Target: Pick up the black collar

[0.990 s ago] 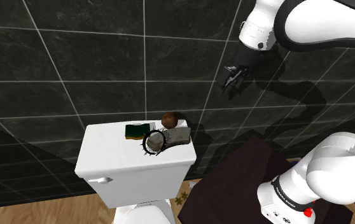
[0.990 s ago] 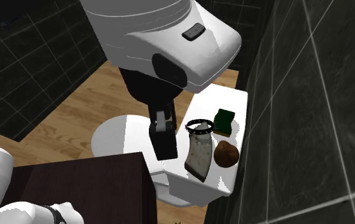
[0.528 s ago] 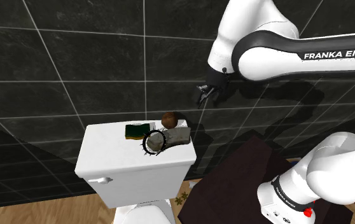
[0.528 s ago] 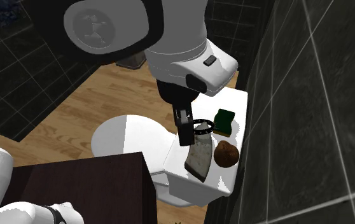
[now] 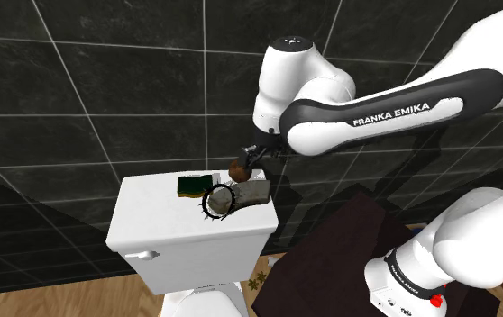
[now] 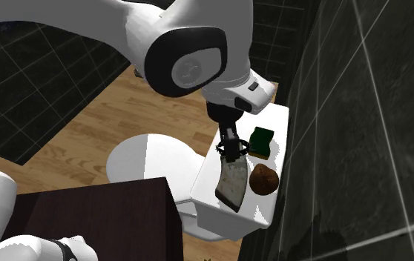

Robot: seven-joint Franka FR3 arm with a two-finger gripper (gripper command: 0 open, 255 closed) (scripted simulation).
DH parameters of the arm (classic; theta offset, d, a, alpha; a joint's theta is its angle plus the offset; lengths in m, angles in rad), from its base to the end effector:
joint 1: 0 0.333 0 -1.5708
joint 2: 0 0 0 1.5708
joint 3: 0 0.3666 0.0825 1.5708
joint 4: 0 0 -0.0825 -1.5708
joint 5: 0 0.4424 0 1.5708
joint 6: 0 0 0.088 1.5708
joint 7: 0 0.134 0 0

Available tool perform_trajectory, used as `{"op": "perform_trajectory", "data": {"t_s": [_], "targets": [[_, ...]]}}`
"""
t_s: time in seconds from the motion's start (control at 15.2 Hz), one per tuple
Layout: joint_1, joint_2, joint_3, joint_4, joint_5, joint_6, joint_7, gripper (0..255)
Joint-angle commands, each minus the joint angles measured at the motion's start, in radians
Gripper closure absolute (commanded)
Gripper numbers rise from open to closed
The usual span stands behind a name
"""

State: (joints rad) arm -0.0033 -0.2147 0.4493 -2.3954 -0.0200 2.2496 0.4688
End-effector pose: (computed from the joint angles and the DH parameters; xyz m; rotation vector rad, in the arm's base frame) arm 0.4610 0.2195 0.3847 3.0616 -0.0266 0.1383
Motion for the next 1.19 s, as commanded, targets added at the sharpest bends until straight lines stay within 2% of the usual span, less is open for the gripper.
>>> {"op": "perform_trajectory", "data": {"t_s": [0.0, 0.26, 0.46, 0.99, 1.12], "targets": [[-0.011, 0.087, 0.029, 0.029, -0.061, 0.045, 0.061, 0], [-0.009, 0.265, 0.062, 0.104, -0.216, 0.102, 0.207, 0], [0.022, 0.402, 0.054, 0.178, -0.34, 0.12, 0.315, 0], [0.05, 0.497, 0.017, 0.175, -0.434, 0.196, 0.391, 0], [0.05, 0.497, 0.017, 0.175, -0.434, 0.196, 0.391, 0]]}}
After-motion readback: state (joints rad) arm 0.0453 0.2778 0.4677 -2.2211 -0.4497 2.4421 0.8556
